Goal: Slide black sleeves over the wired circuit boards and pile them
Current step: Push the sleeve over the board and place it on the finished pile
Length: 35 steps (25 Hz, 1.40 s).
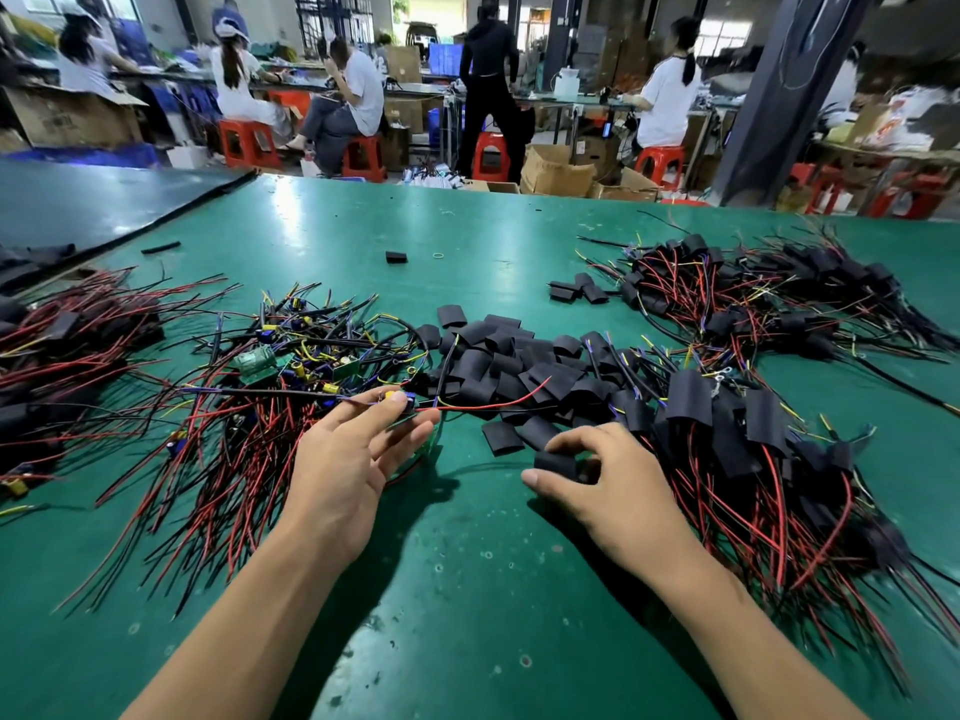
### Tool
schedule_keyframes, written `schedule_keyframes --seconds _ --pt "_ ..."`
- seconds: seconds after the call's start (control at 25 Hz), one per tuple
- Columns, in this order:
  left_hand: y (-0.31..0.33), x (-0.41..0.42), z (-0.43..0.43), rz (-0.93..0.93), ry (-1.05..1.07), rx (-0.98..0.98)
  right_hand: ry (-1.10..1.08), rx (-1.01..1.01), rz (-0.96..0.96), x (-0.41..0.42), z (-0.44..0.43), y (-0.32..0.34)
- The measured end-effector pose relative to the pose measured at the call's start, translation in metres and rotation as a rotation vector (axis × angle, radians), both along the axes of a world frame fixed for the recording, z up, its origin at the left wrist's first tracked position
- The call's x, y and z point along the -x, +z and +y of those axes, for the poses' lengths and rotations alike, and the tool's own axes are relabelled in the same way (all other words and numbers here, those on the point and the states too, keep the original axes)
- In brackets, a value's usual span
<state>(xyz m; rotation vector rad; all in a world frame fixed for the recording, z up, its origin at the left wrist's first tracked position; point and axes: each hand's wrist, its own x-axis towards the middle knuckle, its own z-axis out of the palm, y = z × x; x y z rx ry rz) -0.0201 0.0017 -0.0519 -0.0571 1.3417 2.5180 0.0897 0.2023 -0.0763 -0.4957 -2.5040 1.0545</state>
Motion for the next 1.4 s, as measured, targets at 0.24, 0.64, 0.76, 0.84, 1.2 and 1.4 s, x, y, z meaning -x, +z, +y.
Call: schedule_keyframes --seconds 0.24,0.64,0.76,0.84,1.2,1.4 --pt "0.002 -0.002 -0.001 0.001 -0.004 0.026 -0.068 0.425 0.276 -0.001 0.002 0.008" --pt "0.007 -0.007 0.001 -0.008 -0.058 0.043 -0.073 0.449 0.395 0.0 -0.001 0.013" --pt "0.006 -0.006 0.0 -0.014 -0.049 0.059 -0.105 0.449 0.415 0.001 0.001 0.014" --pt "0.006 -0.005 -0.001 -0.017 -0.048 0.07 -0.092 0.453 0.421 0.0 -0.001 0.015" --pt "0.011 -0.009 -0.001 -0.066 -0.096 0.027 0.086 0.566 0.337 -0.001 -0.005 0.018" --pt "0.021 -0.016 -0.001 -0.199 -0.233 -0.157 0.151 0.997 0.394 0.002 -0.011 0.02"
